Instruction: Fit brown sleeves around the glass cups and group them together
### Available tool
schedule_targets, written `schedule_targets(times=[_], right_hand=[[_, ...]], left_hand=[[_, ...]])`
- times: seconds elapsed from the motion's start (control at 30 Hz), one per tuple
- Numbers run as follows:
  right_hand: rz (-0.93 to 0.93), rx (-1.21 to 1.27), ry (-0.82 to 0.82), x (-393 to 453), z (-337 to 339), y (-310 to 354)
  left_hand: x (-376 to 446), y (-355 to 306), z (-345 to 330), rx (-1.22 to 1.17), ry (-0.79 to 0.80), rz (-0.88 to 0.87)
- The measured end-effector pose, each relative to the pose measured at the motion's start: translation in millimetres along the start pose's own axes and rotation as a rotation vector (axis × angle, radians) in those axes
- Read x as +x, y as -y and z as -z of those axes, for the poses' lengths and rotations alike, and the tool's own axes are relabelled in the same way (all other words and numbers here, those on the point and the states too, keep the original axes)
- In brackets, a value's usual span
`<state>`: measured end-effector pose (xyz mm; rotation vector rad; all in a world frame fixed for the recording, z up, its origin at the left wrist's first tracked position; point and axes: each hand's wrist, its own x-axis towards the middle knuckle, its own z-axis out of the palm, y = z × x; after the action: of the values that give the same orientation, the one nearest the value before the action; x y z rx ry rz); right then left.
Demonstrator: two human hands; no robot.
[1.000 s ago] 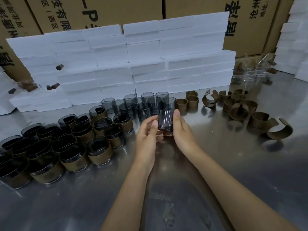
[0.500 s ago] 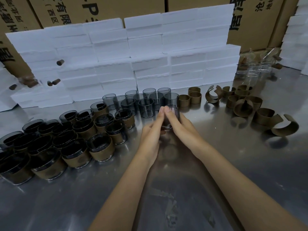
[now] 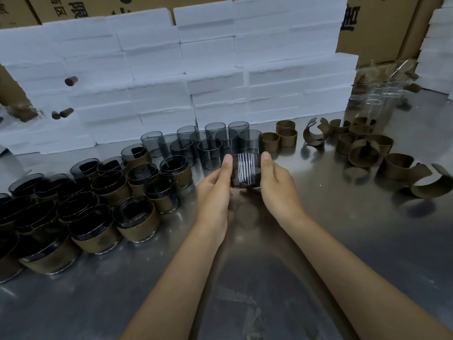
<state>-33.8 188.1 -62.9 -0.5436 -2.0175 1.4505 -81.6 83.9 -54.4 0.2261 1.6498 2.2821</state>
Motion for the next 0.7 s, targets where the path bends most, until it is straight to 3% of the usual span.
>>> schedule_targets(times=[0.13,0.23,0.37,0.6,0.7], right_hand=[[0.051,0.109,0.046,1.0,4.4,4.4],[-0.025,0.093,0.184,-1.4,0.4,9.6],[-0.063,0.048,0.29,-9.9,-5.0,7.7],[0.01,-0.064,0.171,-10.8,-0.7,13.2],[0.032,-0.111,0.126,-9.3,0.6,12.7]], left_hand=[[7.0,0.1,4.5,-0.064,-0.024,-0.005],[7.6,0.5,3.3,-0.055,-0.028,-0.017],[0.8,-2.4,2.7,-0.075,0.104,0.011],[-1.9,-3.8,3.6,0.087,0.178,-0.034],[-2.6,-5.1,0.9,0.013,0.1,-0.05]])
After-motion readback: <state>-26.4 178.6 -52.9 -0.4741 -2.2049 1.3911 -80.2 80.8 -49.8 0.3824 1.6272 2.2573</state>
